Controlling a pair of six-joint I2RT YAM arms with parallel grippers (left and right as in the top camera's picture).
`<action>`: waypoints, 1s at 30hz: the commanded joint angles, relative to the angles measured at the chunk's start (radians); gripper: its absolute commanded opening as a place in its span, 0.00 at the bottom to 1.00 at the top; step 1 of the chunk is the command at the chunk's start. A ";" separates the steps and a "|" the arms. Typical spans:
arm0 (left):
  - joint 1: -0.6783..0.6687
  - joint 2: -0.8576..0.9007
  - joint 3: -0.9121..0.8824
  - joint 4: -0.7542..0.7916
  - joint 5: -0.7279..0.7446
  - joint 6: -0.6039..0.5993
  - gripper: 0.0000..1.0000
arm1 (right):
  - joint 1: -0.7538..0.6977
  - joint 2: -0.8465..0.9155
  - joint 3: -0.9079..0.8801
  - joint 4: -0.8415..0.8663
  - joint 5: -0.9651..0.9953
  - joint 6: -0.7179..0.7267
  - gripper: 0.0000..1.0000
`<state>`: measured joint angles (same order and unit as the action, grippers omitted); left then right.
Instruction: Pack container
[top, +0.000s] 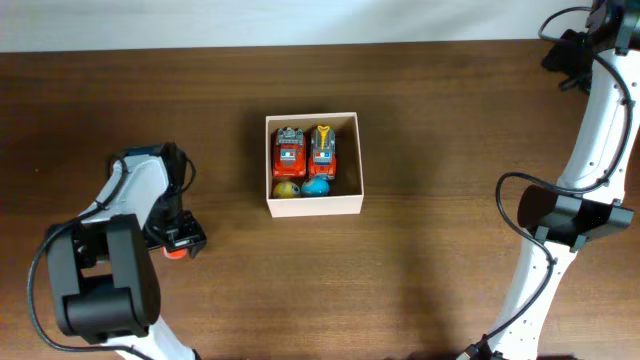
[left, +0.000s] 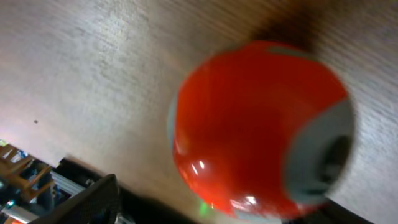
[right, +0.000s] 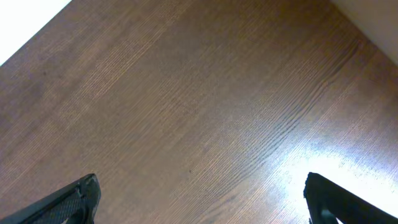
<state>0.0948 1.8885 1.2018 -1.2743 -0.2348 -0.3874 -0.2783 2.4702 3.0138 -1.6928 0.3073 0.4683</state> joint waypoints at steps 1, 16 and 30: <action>0.011 -0.002 -0.055 0.062 -0.017 -0.020 0.81 | -0.004 -0.029 0.015 -0.005 0.018 0.008 0.99; 0.011 -0.002 -0.134 0.298 0.014 0.022 0.75 | -0.004 -0.029 0.015 -0.006 0.018 0.008 0.99; 0.011 -0.002 -0.135 0.204 0.092 0.021 0.38 | -0.004 -0.029 0.015 -0.005 0.018 0.008 0.99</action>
<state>0.1005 1.8626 1.0843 -1.0630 -0.1722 -0.3611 -0.2783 2.4702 3.0138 -1.6928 0.3077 0.4683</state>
